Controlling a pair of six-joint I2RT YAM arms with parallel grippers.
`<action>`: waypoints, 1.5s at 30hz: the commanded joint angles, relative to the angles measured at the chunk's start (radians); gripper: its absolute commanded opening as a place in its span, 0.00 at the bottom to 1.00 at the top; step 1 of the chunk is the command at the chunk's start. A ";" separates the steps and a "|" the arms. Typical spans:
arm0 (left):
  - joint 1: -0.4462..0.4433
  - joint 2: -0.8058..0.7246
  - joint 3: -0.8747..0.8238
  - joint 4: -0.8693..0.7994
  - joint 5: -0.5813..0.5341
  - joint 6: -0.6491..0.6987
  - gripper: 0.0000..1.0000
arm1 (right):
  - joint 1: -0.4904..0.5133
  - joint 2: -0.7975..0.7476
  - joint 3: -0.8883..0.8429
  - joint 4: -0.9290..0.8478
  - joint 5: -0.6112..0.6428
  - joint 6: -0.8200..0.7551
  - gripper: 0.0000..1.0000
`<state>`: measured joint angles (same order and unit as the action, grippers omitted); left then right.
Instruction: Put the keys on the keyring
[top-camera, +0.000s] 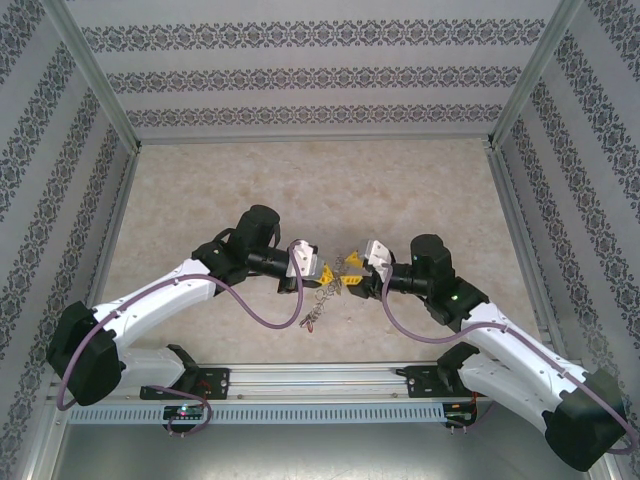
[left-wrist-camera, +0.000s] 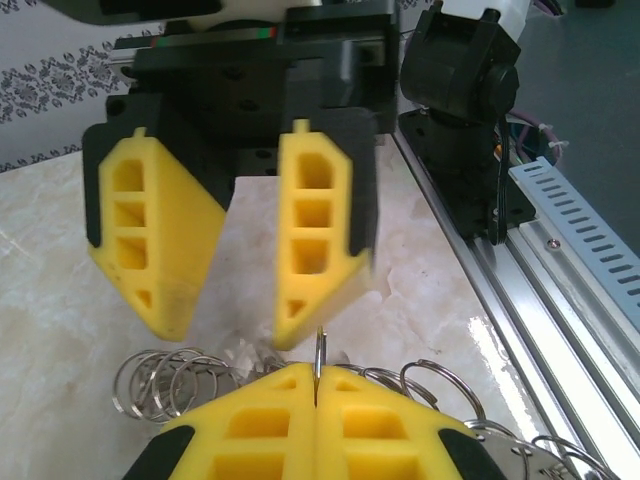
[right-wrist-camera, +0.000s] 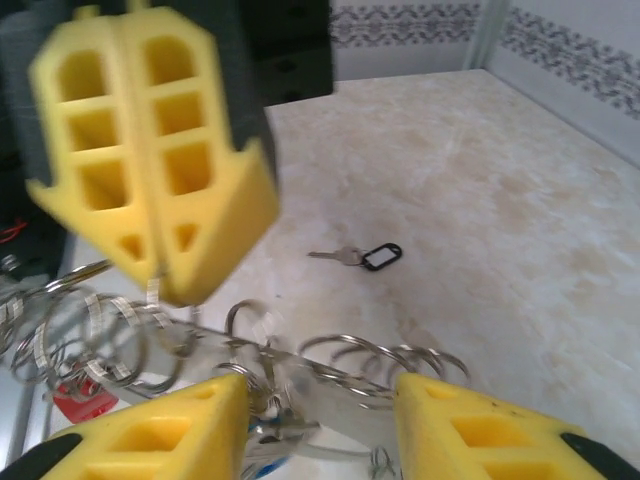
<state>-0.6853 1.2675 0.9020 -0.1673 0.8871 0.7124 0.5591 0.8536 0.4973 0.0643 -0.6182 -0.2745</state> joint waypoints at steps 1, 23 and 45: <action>0.007 -0.031 0.038 -0.015 0.066 0.043 0.00 | 0.010 0.005 -0.014 0.057 0.114 0.070 0.40; 0.007 -0.057 0.039 -0.038 0.044 0.058 0.00 | 0.059 -0.147 0.012 -0.077 -0.002 -0.096 0.29; 0.004 -0.048 0.017 0.051 0.021 -0.016 0.00 | 0.126 -0.021 0.080 -0.065 0.006 -0.146 0.34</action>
<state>-0.6853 1.2312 0.9047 -0.1970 0.8852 0.7235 0.6659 0.8314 0.5720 -0.0181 -0.6067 -0.4046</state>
